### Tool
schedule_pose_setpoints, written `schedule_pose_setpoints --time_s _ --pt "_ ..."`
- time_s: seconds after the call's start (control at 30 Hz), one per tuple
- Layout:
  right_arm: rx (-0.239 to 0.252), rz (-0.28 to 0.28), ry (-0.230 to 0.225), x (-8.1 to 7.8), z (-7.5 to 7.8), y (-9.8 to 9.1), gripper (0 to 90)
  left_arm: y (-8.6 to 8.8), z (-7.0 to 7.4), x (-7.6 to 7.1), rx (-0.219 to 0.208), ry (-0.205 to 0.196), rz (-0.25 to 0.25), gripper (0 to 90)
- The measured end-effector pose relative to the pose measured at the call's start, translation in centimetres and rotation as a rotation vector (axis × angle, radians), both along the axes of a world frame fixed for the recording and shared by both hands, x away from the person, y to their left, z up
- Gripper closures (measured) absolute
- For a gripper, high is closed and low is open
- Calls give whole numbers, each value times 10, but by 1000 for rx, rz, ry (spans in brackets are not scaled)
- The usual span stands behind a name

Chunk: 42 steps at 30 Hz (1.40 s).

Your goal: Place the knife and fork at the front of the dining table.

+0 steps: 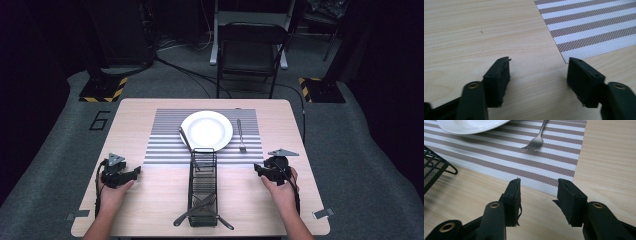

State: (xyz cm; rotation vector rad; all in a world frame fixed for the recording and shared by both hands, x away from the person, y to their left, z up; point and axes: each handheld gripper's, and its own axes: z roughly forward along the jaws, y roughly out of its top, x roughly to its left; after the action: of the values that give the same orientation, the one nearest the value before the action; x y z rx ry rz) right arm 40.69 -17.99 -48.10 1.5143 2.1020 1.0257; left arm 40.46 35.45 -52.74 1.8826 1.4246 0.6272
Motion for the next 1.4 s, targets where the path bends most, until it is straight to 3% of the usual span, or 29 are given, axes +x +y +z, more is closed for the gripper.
schedule_pose_setpoints --time_s 0.03,0.1,0.2,0.43,0.5,0.63,0.83,0.9,0.97,1.07,1.4 --pt "0 0 0 0 0 0 534 0 0 0 -18 -9 7 364" --pt "7 -2 -15 -3 -1 0 508 -1 4 -1 -57 22 15 439" --pt "13 -3 -19 -5 -4 1 510 -3 8 -2 -70 17 7 458" --pt "12 28 -35 -5 -4 3 514 -17 30 -9 -118 -3 -61 480" --pt "15 34 -29 -6 -4 3 514 -22 37 -11 -150 0 -86 497" --pt "20 37 -28 -7 -4 1 513 -29 45 -11 -154 0 -106 502" --pt "19 38 -43 -7 -3 -2 513 -44 59 -11 -124 -7 -158 519" --pt "21 33 -37 -7 -3 -3 512 -50 64 -11 -135 -12 -170 521" --pt "24 23 -36 -7 -4 -3 510 -59 72 -10 -119 -11 -207 525" --pt "17 34 -40 -7 -5 -3 509 -66 79 -9 -135 -4 -232 528" --pt "14 57 -42 -8 -5 0 505 -94 107 -6 -108 -33 -311 520"
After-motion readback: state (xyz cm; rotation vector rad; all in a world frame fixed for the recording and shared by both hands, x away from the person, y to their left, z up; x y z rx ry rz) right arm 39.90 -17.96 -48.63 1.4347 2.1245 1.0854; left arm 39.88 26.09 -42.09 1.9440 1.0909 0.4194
